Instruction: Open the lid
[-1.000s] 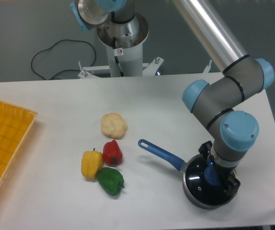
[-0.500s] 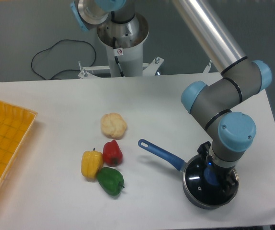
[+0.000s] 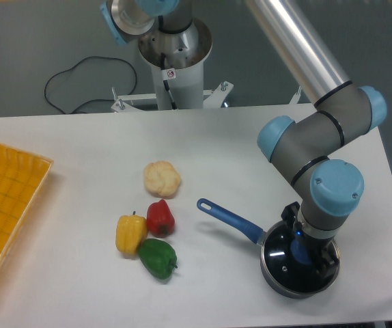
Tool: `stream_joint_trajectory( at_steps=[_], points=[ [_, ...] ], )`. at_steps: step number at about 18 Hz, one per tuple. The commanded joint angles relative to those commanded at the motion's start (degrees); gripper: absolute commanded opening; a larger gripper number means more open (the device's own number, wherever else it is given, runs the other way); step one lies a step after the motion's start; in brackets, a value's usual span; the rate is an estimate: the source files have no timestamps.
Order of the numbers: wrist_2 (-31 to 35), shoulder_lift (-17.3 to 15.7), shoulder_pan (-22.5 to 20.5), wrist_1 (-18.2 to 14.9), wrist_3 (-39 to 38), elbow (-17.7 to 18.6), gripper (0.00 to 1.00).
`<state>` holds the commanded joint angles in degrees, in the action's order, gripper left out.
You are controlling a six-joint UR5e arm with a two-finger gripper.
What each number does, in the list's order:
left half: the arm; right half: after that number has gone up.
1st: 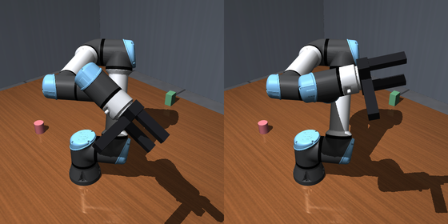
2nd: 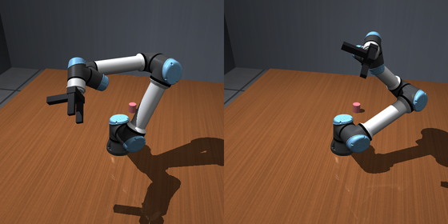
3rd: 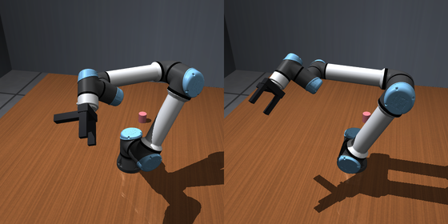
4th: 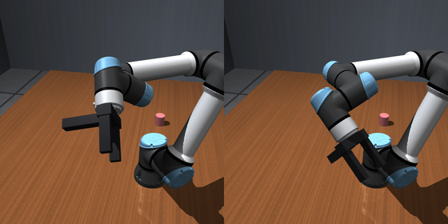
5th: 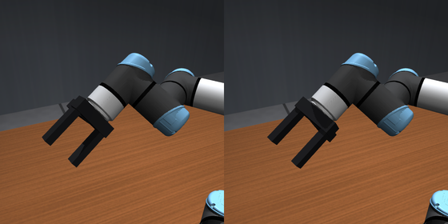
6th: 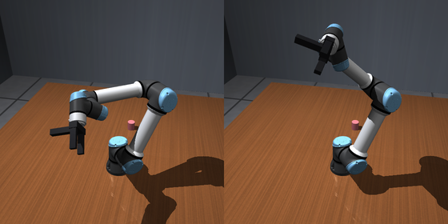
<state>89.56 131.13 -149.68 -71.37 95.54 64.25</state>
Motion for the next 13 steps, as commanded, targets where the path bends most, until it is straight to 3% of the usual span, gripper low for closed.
stream_joint_trajectory(
  at_steps=[13],
  points=[
    [0.18, -0.09, 0.0, 0.0, -0.7, 0.0, 0.7]
  ],
)
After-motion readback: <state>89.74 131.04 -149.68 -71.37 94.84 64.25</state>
